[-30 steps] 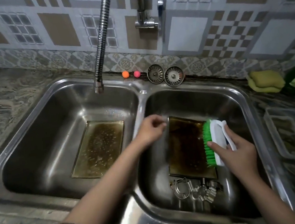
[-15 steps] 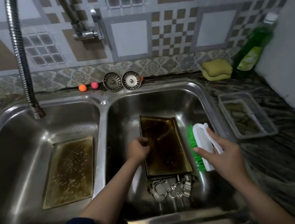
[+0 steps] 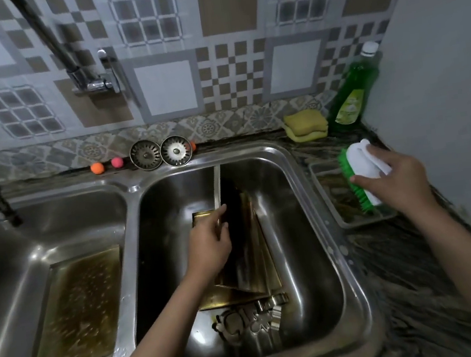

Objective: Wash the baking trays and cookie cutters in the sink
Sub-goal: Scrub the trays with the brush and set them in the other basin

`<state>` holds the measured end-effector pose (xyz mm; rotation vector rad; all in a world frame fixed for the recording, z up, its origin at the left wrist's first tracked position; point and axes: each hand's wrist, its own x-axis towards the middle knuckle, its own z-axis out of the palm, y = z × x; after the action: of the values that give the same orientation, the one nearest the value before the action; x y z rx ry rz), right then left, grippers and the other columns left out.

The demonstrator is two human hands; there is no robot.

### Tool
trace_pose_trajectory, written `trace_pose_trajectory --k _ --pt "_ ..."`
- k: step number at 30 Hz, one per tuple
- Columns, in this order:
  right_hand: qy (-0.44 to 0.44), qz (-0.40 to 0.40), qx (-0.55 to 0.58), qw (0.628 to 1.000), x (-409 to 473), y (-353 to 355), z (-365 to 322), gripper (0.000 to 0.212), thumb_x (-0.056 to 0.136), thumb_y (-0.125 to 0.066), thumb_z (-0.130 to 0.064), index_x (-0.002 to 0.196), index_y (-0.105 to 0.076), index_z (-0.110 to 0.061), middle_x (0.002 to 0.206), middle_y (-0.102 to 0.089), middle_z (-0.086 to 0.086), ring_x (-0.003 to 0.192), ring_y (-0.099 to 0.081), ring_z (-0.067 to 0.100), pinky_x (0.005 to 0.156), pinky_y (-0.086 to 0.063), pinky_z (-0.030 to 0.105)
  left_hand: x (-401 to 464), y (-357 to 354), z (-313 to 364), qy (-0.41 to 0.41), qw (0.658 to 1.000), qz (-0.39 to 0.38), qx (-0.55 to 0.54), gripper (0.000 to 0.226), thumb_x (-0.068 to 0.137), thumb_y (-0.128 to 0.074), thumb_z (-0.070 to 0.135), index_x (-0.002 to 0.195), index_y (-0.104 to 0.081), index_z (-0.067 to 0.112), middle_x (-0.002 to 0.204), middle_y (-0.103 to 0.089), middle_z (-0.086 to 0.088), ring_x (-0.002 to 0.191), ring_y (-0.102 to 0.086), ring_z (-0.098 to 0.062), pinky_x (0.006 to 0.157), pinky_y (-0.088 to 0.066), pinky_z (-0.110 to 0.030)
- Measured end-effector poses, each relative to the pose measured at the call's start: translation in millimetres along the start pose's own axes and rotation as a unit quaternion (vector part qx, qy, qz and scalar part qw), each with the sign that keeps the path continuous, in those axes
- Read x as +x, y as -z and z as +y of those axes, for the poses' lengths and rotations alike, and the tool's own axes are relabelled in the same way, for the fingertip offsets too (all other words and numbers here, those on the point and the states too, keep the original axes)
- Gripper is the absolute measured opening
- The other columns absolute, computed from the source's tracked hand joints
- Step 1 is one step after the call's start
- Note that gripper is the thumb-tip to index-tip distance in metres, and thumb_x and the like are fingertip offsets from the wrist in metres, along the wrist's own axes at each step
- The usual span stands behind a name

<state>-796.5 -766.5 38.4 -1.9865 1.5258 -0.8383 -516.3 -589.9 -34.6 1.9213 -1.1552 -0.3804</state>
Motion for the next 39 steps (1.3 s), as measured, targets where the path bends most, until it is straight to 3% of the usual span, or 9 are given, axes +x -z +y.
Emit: trace_pose_trajectory --k 2,4,9,19,27,30,33,36,39 --pt "-0.015 -0.017 -0.015 1.000 5.1 -6.9 9.7 0.074 0.071 -0.083 -0.019 0.137 -0.050 -0.010 0.143 -0.047 0.010 0.129 -0.047 0.024 0.105 -0.041 0.037 -0.1 1.5 9.8 -0.045 0.999 0.027 0.008 0.042 0.087 -0.057 0.003 0.127 -0.059 0.017 0.094 -0.064 0.003 0.075 -0.053 -0.010 0.071 -0.039 -0.005" --pt "-0.022 -0.034 -0.027 0.999 9.8 -15.2 17.9 0.076 0.071 -0.083 -0.021 0.137 -0.049 -0.009 0.143 -0.047 0.011 0.130 -0.047 0.026 0.106 -0.041 0.041 -0.5 1.9 18.0 -0.062 0.997 0.047 -0.005 0.041 0.088 -0.056 0.002 0.127 -0.059 0.016 0.100 -0.063 0.003 0.077 -0.052 -0.007 0.071 -0.038 -0.005" --pt "-0.024 -0.059 -0.070 0.996 18.3 -31.0 23.4 0.077 0.072 -0.083 -0.022 0.139 -0.046 -0.010 0.143 -0.047 0.013 0.129 -0.046 0.030 0.105 -0.041 0.040 -1.0 -0.9 20.8 -0.028 0.994 0.083 -0.064 0.036 0.090 -0.054 0.002 0.123 -0.062 0.015 0.103 -0.068 -0.011 0.086 -0.063 -0.028 0.075 -0.047 -0.026" --pt "0.001 -0.085 -0.104 0.991 12.3 -44.2 24.9 0.076 0.074 -0.081 -0.024 0.140 -0.046 -0.012 0.135 -0.053 0.018 0.122 -0.051 0.034 0.096 -0.045 0.037 -10.8 0.4 6.8 -0.008 0.994 0.092 -0.055 0.035 0.092 -0.048 0.004 0.121 -0.057 0.020 0.105 -0.065 -0.005 0.088 -0.066 -0.026 0.077 -0.056 -0.047" --pt "-0.029 -0.034 0.000 0.999 3.4 -35.0 -1.5 0.076 0.071 -0.083 -0.025 0.137 -0.050 -0.012 0.141 -0.050 0.010 0.128 -0.048 0.026 0.102 -0.042 0.036 -18.2 7.6 2.9 0.032 0.993 0.089 -0.077 0.033 0.095 -0.044 0.007 0.124 -0.051 0.022 0.109 -0.061 -0.003 0.096 -0.061 -0.019 0.081 -0.054 -0.041" --pt "-0.003 0.005 0.098 0.995 -26.0 -32.9 -43.6 0.077 0.068 -0.084 -0.027 0.137 -0.050 -0.017 0.138 -0.052 0.004 0.121 -0.052 0.023 0.090 -0.049 0.031 -23.5 8.4 1.5 0.047 0.989 0.103 -0.090 0.031 0.095 -0.043 0.008 0.122 -0.052 0.022 0.110 -0.061 -0.003 0.098 -0.060 -0.018 0.082 -0.053 -0.039" --pt "0.016 -0.072 0.127 0.989 -69.7 -57.7 -84.7 0.079 0.067 -0.083 -0.031 0.137 -0.047 -0.028 0.136 -0.052 -0.003 0.115 -0.054 0.018 0.086 -0.055 0.033 -29.2 0.6 4.7 0.073 0.983 0.111 -0.130 0.029 0.095 -0.042 0.011 0.120 -0.052 0.023 0.112 -0.061 -0.002 0.101 -0.060 -0.018 0.085 -0.051 -0.035" --pt "0.068 -0.153 0.113 0.979 -103.4 -96.6 -101.4 0.075 0.070 -0.083 -0.030 0.137 -0.048 -0.027 0.131 -0.053 -0.012 0.117 -0.050 0.006 0.089 -0.044 0.012 -38.2 -3.0 10.8 0.064 0.975 0.131 -0.169 0.023 0.093 -0.041 0.016 0.111 -0.053 0.023 0.107 -0.062 -0.002 0.098 -0.060 -0.013 0.080 -0.046 -0.020" --pt "0.083 -0.128 0.033 0.988 -83.4 -114.9 -101.2 0.074 0.075 -0.078 -0.033 0.141 -0.045 -0.025 0.130 -0.058 0.005 0.117 -0.055 0.022 0.089 -0.048 0.027 -61.3 -1.6 11.0 0.038 0.973 0.102 -0.202 0.023 0.095 -0.043 0.009 0.111 -0.054 0.023 0.105 -0.062 0.005 0.094 -0.059 -0.002 0.077 -0.046 -0.014"
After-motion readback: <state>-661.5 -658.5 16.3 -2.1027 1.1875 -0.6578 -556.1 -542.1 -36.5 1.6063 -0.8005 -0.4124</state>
